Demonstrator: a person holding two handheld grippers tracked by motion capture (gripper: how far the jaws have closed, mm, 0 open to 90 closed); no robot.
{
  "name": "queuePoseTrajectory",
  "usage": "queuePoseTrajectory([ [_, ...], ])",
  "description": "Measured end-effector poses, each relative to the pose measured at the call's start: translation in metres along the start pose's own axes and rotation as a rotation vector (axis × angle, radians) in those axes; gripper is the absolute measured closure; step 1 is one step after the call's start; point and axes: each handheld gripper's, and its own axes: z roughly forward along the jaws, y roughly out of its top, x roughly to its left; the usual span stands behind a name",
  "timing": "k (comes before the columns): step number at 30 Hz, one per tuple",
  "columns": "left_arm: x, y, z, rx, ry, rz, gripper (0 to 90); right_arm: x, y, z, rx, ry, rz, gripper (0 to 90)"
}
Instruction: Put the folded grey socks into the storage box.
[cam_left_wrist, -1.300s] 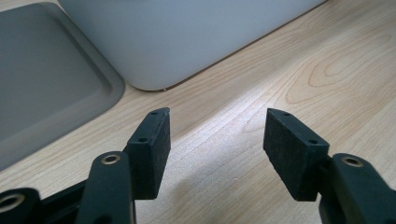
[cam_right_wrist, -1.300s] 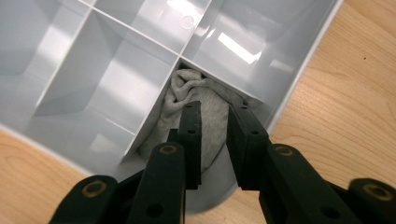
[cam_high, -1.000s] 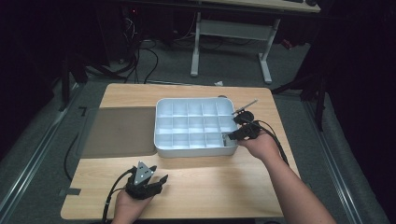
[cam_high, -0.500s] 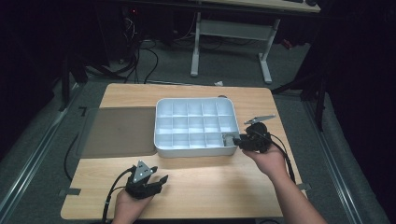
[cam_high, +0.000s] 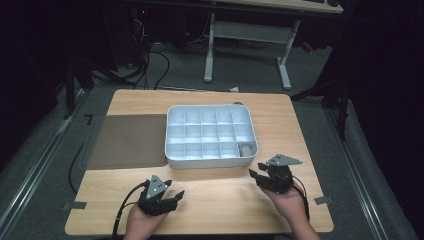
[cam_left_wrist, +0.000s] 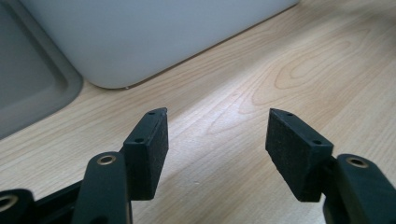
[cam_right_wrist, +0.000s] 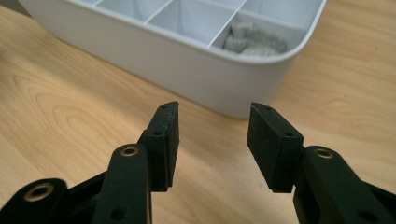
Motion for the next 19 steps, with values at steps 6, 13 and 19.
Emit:
queuePoseTrajectory([
  [6, -0.006, 0.0, 0.002, -0.002, -0.017, 0.006, 39.7, 0.011, -0.029, 0.005, -0.043, -0.005, 0.012, 51.7],
  [13, -0.008, -0.002, 0.001, 0.011, -0.004, 0.013, 39.6, 0.019, -0.054, -0.003, -0.086, -0.038, 0.001, 50.7],
  [19, -0.007, -0.005, 0.0, 0.021, 0.012, 0.008, 39.6, 0.013, -0.053, 0.001, -0.073, -0.026, 0.018, 51.4],
])
